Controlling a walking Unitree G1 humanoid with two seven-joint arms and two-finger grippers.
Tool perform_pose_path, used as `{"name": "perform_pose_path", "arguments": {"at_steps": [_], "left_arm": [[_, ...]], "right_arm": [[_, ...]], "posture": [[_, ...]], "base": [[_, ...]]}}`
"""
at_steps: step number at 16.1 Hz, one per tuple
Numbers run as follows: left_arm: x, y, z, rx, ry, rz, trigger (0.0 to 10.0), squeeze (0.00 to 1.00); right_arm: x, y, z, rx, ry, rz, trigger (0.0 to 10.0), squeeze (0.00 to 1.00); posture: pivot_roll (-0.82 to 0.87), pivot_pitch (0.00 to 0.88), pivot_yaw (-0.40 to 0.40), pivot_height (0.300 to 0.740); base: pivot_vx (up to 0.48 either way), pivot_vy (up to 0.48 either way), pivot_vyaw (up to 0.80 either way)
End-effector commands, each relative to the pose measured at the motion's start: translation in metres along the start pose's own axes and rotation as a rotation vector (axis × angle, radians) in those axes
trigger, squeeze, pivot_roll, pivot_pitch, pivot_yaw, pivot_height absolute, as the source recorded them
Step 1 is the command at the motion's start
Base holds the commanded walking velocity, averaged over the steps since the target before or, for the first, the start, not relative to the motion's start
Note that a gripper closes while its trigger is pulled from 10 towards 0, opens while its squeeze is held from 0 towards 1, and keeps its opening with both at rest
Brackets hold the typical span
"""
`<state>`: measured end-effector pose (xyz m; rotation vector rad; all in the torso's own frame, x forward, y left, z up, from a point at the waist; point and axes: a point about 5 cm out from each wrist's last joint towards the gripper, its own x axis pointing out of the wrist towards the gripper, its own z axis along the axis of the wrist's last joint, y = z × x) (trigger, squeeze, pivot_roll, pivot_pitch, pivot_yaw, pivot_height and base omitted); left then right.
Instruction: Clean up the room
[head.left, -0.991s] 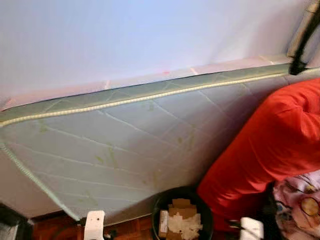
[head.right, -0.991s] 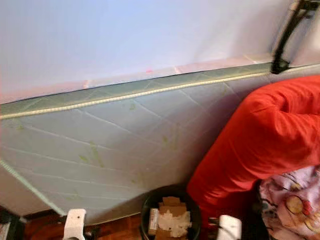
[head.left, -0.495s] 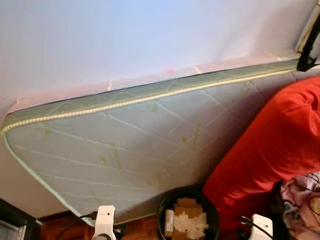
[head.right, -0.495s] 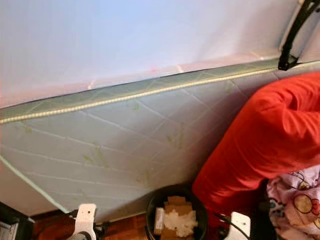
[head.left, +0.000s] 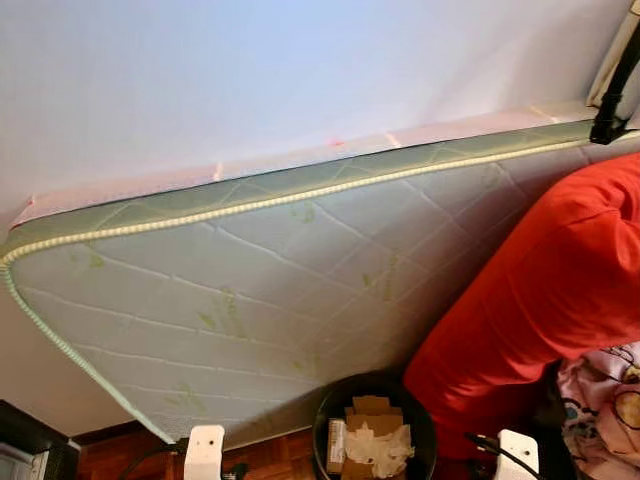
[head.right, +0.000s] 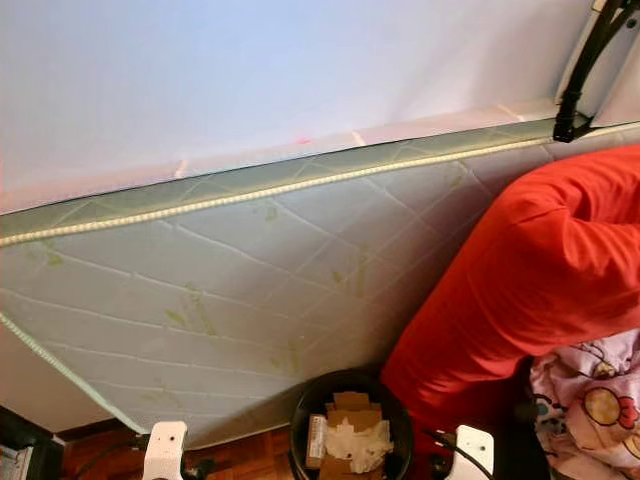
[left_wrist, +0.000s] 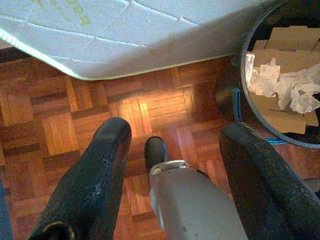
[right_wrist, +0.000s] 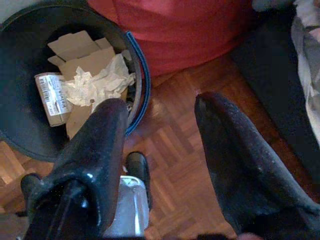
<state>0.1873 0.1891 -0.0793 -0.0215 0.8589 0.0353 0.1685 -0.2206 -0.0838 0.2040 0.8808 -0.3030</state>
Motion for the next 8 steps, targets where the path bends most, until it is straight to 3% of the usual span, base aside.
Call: {"name": "perform_pose_path", "arguments": {"at_steps": [1, 4, 8], "left_arm": [[0.0, 0.004, -0.001, 0.019, 0.022, 0.008, 10.0, 0.0], [-0.001, 0.008, -0.001, 0.03, 0.03, 0.009, 10.0, 0.0], [-0.001, 0.009, -0.003, 0.026, 0.035, 0.015, 10.0, 0.0]], "right_arm": [[0.0, 0.001, -0.001, 0.028, -0.008, -0.008, 10.0, 0.0], [-0.001, 0.008, -0.006, 0.057, -0.003, 0.006, 10.0, 0.0], [-0.005, 0.001, -0.02, 0.039, 0.037, -0.016, 10.0, 0.0]], "posture": [[-0.08, 0.02, 0.038, 0.74], [-0.09, 0.0, 0.054, 0.74], [-0.09, 0.0, 0.052, 0.74]], "base": [[0.0, 0.0, 0.0], [0.0, 0.0, 0.0], [0.0, 0.0, 0.0]]}}
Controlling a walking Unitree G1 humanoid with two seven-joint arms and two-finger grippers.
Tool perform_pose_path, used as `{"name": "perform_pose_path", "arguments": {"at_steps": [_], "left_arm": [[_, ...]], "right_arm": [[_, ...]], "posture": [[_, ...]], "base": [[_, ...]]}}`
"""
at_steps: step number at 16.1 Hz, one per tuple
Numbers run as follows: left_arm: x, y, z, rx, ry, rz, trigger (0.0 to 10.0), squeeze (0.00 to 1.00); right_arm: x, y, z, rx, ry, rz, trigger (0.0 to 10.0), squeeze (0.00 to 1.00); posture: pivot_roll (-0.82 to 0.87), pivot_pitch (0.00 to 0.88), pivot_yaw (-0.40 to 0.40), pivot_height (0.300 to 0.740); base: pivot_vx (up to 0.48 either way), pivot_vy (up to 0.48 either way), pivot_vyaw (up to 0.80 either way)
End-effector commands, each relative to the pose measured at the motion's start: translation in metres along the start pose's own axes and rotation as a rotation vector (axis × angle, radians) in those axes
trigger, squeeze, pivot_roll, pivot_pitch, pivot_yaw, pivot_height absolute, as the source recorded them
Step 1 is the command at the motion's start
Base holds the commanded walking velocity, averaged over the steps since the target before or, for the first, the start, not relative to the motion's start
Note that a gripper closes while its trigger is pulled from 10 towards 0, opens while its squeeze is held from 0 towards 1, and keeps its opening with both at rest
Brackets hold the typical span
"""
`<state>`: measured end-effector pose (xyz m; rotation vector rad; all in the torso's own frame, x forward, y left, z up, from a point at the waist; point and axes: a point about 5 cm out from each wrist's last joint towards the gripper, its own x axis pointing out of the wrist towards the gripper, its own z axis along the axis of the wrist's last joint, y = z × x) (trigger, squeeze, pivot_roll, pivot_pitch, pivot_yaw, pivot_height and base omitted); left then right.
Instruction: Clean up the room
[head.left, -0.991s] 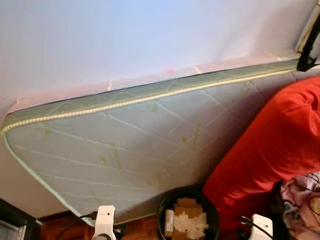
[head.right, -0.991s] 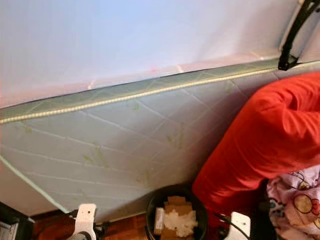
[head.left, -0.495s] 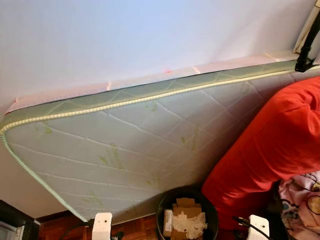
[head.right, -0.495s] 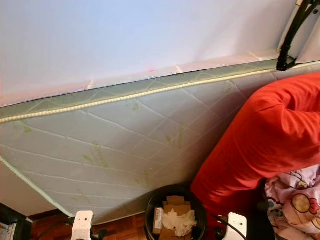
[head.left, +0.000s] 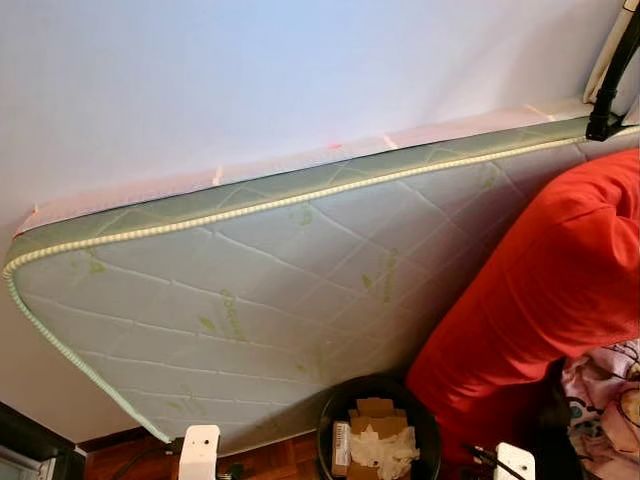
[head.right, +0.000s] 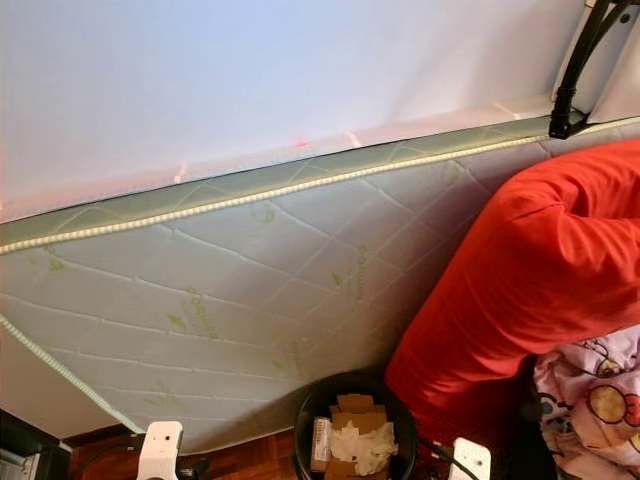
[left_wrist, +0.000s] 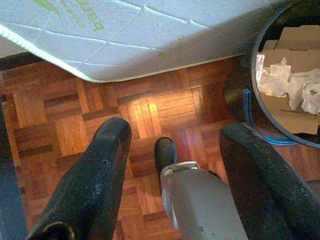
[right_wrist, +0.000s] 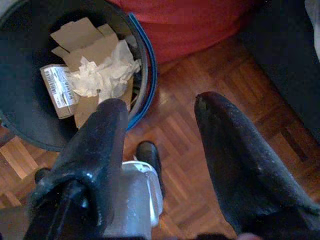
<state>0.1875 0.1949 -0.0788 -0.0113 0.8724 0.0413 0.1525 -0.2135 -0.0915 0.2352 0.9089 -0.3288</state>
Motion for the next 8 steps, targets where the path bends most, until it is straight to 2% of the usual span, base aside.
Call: {"name": "perform_pose_path", "arguments": {"at_steps": [1, 4, 6, 8], "left_arm": [[-0.001, 0.0, -0.007, 0.014, 0.033, 0.004, 10.0, 0.0], [-0.003, 0.0, -0.015, 0.017, 0.06, 0.001, 10.0, 0.0], [-0.004, 0.008, -0.015, -0.01, 0.046, 0.016, 10.0, 0.0], [-0.008, 0.024, -0.018, -0.018, 0.051, 0.039, 10.0, 0.0]], "right_arm": [[-0.002, -0.003, -0.007, 0.003, 0.017, -0.01, 10.0, 0.0], [-0.003, -0.006, -0.01, 0.001, 0.021, -0.016, 10.0, 0.0], [-0.001, -0.004, -0.002, 0.003, 0.008, -0.013, 10.0, 0.0], [0.002, 0.007, 0.007, -0.04, -0.013, 0.028, 10.0, 0.0]], "posture": [[-0.08, 0.0, 0.052, 0.74], [-0.08, 0.0, 0.047, 0.74], [-0.05, 0.0, 0.035, 0.74], [-0.05, 0.016, 0.028, 0.74]], "base": [[0.0, 0.0, 0.0], [0.0, 0.0, 0.0], [0.0, 0.0, 0.0], [0.0, 0.0, 0.0]]}}
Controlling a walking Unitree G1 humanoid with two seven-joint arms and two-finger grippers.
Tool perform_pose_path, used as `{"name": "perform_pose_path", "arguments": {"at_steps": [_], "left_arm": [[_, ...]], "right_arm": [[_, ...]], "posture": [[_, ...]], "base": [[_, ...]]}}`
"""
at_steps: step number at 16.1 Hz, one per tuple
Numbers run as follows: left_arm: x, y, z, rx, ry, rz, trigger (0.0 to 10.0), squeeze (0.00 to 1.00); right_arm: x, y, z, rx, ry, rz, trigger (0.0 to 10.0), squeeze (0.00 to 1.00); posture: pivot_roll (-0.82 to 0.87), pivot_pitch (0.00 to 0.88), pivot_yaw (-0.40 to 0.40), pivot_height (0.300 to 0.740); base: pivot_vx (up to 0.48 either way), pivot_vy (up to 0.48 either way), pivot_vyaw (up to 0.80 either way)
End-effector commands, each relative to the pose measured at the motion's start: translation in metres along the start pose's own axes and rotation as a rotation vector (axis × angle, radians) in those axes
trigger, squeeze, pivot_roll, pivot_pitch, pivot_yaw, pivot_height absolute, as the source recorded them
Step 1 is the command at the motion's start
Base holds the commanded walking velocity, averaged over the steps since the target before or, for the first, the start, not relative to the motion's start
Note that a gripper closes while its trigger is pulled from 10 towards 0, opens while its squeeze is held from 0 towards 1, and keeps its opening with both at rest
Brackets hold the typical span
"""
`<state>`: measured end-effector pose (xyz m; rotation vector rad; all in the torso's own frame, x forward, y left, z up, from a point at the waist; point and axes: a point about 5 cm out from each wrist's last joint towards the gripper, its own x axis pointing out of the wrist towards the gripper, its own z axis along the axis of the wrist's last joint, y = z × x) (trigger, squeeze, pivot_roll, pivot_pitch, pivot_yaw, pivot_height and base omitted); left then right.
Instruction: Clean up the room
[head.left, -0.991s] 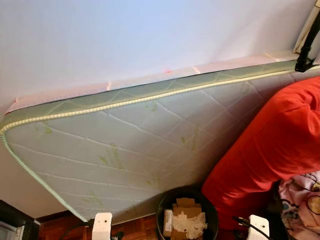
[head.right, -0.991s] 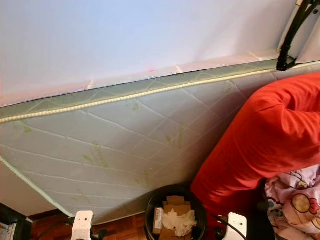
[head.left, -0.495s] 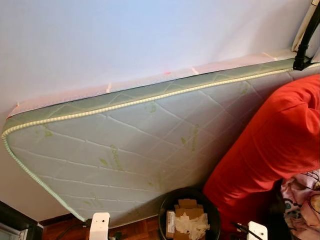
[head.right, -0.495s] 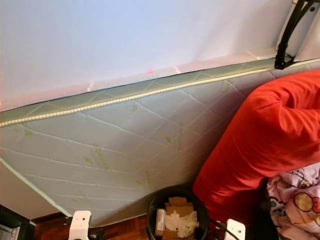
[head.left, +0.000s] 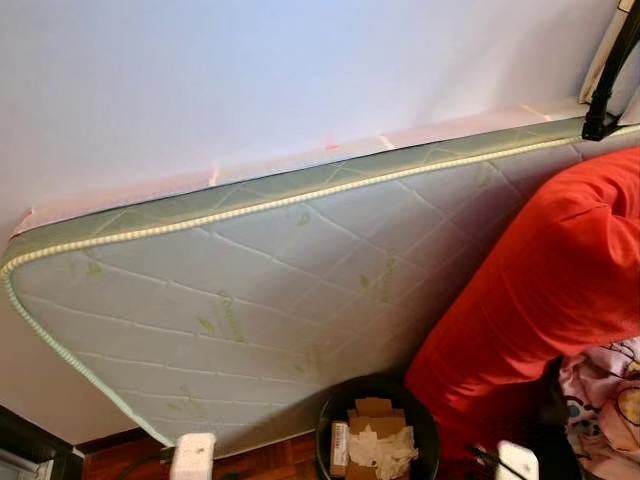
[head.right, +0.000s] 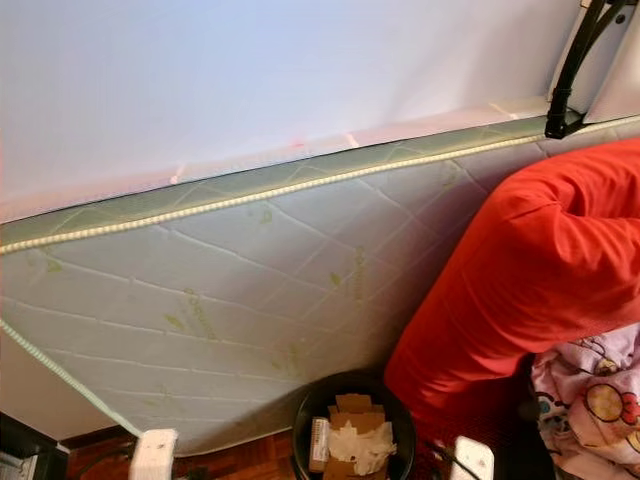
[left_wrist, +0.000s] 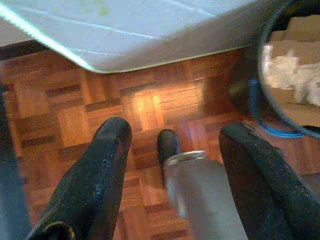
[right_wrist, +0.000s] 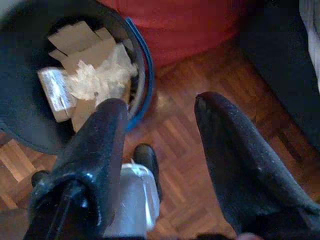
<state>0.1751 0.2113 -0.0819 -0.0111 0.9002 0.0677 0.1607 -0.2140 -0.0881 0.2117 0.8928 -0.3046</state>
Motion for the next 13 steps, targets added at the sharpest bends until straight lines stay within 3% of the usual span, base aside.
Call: {"name": "perform_pose_path", "arguments": {"at_steps": [1, 5, 9, 13], "left_arm": [[-0.003, 0.009, -0.008, -0.008, 0.025, 0.018, 10.0, 0.0], [-0.007, 0.012, -0.023, 0.002, 0.068, 0.019, 10.0, 0.0], [-0.008, 0.008, -0.026, 0.001, 0.068, 0.015, 10.0, 0.0], [-0.007, 0.007, -0.021, -0.002, 0.053, 0.015, 10.0, 0.0]], "right_arm": [[0.0, 0.005, 0.0, -0.016, 0.003, 0.017, 10.0, 0.0], [-0.001, 0.004, -0.006, -0.001, 0.02, 0.001, 10.0, 0.0], [-0.005, 0.001, -0.022, -0.016, 0.068, -0.007, 10.0, 0.0], [-0.002, 0.004, -0.009, -0.021, 0.03, 0.005, 10.0, 0.0]], "posture": [[-0.05, 0.016, 0.028, 0.74], [-0.07, 0.053, 0.049, 0.74], [-0.05, 0.061, 0.043, 0.74], [-0.04, 0.057, 0.039, 0.74]], "base": [[0.0, 0.0, 0.0], [0.0, 0.0, 0.0], [0.0, 0.0, -0.73], [0.0, 0.0, -0.27]]}}
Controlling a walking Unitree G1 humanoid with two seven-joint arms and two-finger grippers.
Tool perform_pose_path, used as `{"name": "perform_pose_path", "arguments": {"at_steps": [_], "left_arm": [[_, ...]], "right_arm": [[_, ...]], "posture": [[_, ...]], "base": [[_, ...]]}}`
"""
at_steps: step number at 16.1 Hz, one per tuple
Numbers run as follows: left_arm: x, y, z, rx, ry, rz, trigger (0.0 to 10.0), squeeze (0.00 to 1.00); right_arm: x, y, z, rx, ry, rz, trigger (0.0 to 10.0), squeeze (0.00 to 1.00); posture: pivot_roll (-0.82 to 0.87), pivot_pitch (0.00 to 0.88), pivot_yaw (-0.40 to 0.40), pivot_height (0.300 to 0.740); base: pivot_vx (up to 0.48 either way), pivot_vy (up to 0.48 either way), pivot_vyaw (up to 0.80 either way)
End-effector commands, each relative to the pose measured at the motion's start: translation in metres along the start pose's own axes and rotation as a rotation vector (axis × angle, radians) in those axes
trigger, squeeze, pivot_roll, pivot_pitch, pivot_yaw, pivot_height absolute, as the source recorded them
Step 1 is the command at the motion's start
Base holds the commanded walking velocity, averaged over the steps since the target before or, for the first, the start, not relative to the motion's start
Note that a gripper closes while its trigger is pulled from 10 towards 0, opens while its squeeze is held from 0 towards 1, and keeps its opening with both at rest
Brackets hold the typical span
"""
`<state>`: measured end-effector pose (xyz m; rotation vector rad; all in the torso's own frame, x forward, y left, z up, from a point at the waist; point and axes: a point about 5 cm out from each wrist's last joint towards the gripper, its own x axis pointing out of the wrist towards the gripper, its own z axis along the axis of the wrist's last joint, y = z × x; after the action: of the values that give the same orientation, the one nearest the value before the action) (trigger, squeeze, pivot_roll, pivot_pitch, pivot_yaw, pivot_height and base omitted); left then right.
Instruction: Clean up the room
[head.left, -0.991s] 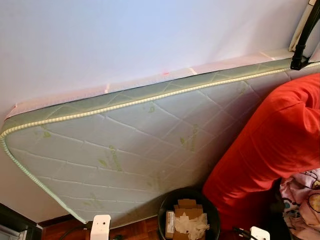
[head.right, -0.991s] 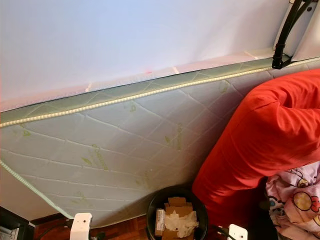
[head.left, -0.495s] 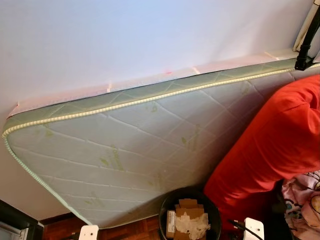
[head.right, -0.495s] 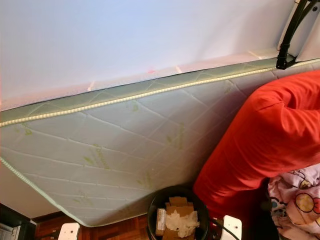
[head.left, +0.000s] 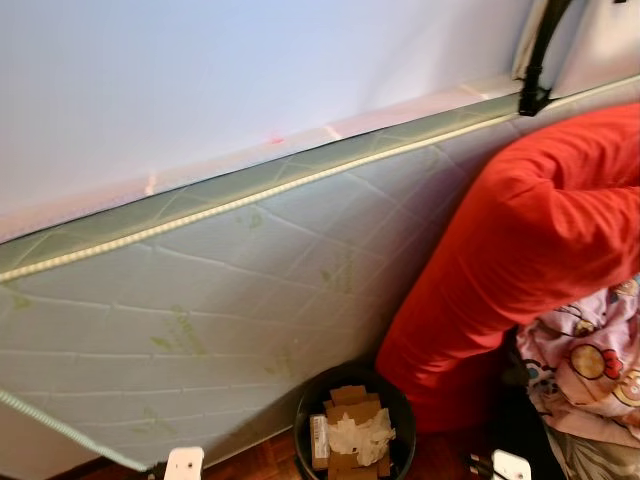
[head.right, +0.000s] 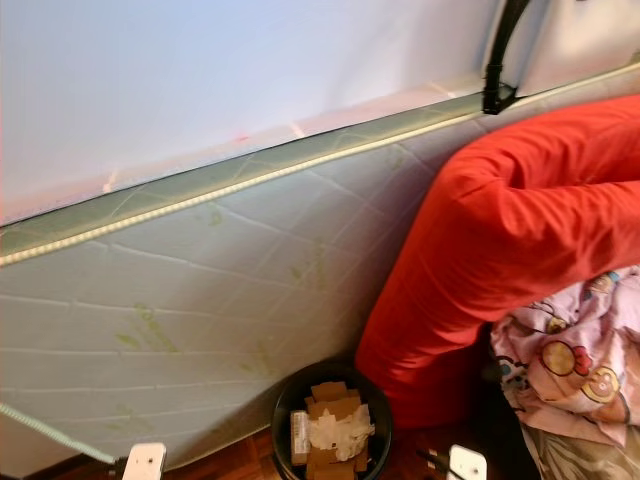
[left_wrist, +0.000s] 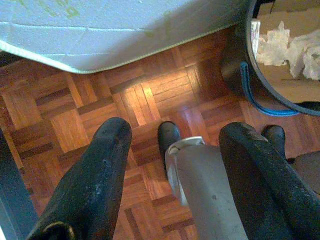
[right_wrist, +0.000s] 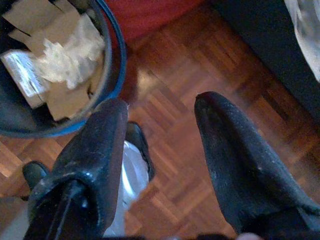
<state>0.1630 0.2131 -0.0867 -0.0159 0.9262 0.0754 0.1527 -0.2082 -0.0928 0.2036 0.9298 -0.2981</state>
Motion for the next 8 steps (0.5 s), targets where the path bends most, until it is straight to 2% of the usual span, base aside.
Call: {"name": "perform_pose_path", "arguments": {"at_steps": [1, 4, 6, 7, 8], "left_arm": [[-0.003, 0.005, -0.008, 0.002, 0.021, 0.01, 10.0, 0.0], [-0.002, 0.004, -0.007, 0.0, 0.019, 0.013, 10.0, 0.0], [-0.002, 0.004, -0.007, 0.001, 0.021, 0.012, 10.0, 0.0], [-0.002, 0.004, -0.007, 0.0, 0.023, 0.012, 10.0, 0.0], [-0.002, 0.004, -0.006, 0.002, 0.023, 0.012, 10.0, 0.0]], "right_arm": [[0.002, 0.006, 0.006, -0.009, -0.016, 0.019, 10.0, 0.0], [0.003, 0.011, 0.009, -0.033, -0.018, 0.039, 10.0, 0.0], [0.002, 0.005, 0.006, -0.031, -0.005, 0.029, 10.0, 0.0], [0.0, -0.005, 0.003, -0.03, 0.009, 0.012, 10.0, 0.0], [0.0, -0.008, 0.002, -0.029, 0.012, 0.007, 10.0, 0.0]], "posture": [[-0.04, 0.053, 0.037, 0.74], [-0.04, 0.049, 0.034, 0.74], [-0.05, 0.047, 0.036, 0.74], [-0.06, 0.043, 0.039, 0.74], [-0.06, 0.04, 0.042, 0.74]], "base": [[0.0, 0.0, 0.0], [0.0, 0.0, 0.0], [0.0, 0.0, 0.0], [0.0, 0.0, 0.0], [0.0, 0.0, 0.0]]}}
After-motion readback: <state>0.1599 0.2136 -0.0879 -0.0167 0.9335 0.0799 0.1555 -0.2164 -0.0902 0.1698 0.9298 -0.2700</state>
